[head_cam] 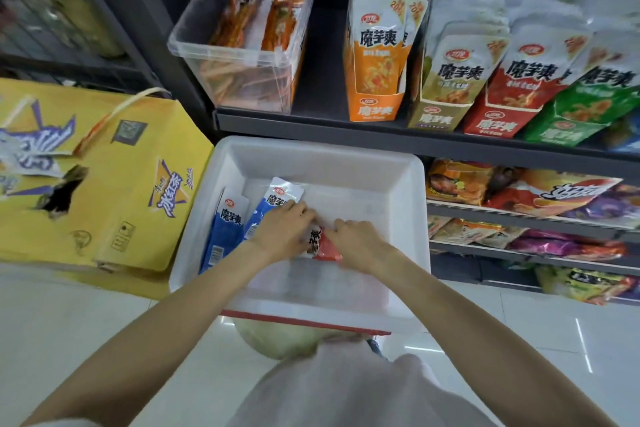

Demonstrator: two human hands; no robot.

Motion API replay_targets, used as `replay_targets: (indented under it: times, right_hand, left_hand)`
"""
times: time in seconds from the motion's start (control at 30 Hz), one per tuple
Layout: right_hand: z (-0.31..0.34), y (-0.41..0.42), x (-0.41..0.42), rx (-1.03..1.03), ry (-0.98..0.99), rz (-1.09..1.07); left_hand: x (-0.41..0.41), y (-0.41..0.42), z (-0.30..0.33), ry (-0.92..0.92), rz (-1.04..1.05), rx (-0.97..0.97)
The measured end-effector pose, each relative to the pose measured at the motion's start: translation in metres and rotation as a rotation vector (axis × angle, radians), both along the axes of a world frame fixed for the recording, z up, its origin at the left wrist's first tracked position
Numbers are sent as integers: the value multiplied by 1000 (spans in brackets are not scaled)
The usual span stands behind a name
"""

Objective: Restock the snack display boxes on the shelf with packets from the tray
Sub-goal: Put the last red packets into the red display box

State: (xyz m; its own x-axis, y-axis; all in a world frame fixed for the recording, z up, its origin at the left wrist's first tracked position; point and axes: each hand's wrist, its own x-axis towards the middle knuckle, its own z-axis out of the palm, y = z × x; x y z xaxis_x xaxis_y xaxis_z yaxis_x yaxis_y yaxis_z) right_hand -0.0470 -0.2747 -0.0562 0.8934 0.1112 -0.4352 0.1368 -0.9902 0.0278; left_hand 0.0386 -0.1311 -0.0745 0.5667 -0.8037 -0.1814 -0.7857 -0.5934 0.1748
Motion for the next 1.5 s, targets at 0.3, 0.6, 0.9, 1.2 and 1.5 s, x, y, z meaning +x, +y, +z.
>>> replay_targets:
  times: [0.3,0.6,0.9,1.2,1.5]
  right_hand:
    - [52,-45,-7,1392,-321,-966]
    - [82,-68,-40,1268,-633,-923]
    - [113,-125,-83,1057,-1150,-1009]
    - [170,-210,-76,1218,-1472,-883]
    - [148,-246,-32,718,-1234,-662]
  left_hand:
    - [4,-19,73,716,661,-790]
    - [-30,-73,102,704,458,-862]
    - [-56,-148,132,166,33,-847]
    - [-44,-215,146,-78,-74,-503]
    - [-37,-223,148,-304,-91,-299]
